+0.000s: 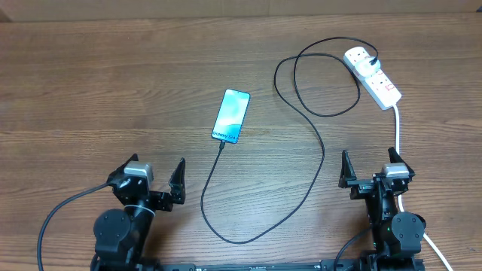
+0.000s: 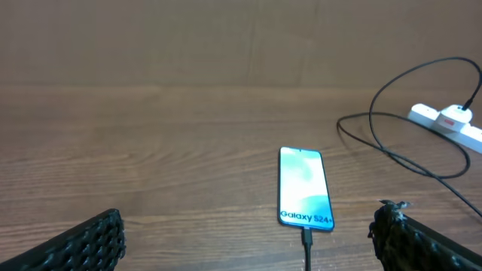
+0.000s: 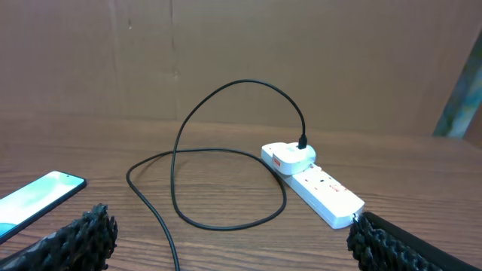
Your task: Plug charger to phone and switch on socket
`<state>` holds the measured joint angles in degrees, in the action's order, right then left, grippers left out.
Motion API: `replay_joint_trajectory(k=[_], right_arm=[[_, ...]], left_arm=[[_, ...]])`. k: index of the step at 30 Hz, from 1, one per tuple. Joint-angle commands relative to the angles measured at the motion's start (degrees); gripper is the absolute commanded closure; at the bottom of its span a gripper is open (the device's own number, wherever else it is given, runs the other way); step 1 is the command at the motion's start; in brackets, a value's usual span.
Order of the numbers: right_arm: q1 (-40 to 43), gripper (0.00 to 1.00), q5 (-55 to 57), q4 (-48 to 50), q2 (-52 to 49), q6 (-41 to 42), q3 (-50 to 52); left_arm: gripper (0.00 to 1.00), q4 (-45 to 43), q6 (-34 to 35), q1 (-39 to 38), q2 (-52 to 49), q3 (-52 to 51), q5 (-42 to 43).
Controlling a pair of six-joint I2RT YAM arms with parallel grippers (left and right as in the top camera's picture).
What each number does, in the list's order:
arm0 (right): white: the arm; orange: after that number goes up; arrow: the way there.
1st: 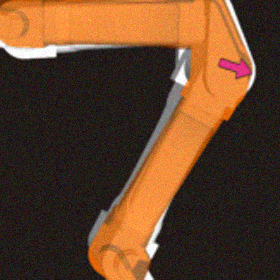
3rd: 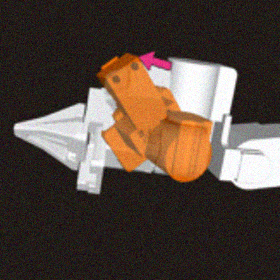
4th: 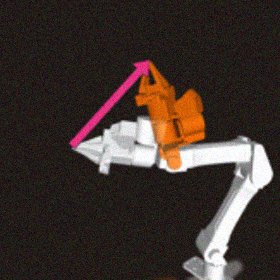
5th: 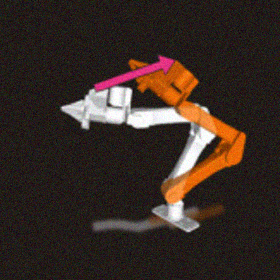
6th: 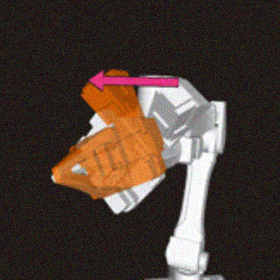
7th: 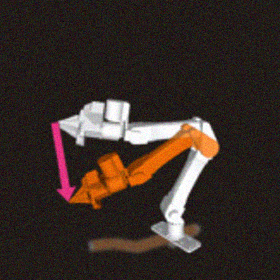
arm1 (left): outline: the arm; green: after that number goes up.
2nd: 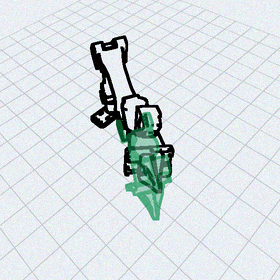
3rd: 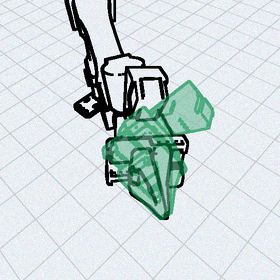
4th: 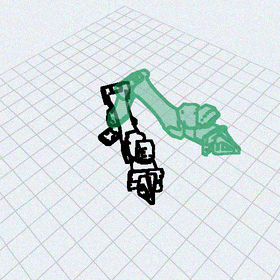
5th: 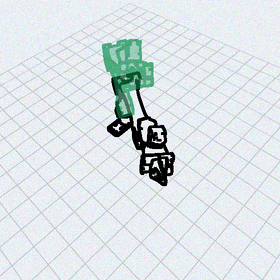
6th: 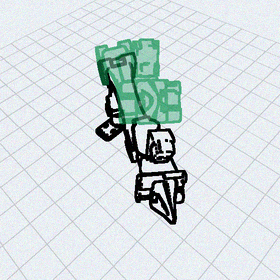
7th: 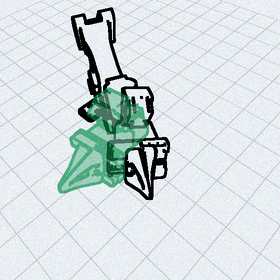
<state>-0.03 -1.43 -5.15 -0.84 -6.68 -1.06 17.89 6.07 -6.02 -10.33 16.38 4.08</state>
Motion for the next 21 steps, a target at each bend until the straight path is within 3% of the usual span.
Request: replay_joint_trajectory(k=[1,16,21], right_arm=[[0.2,0.00,0.5,0.3,0.7,-0.3,0.6],[0.2,0.00,0.5,0.3,0.7,-0.3,0.6],[0.2,0.00,0.5,0.3,0.7,-0.3,0.6]], left_arm=[[0.00,-2.2,1.6,-0.3,3.0,-3.2,0.3],[0.00,-22.2,6.0,-0.3,10.2,-16.1,-0.2],[0.00,-21.6,6.4,-0.3,10.2,-16.1,-2.3]])
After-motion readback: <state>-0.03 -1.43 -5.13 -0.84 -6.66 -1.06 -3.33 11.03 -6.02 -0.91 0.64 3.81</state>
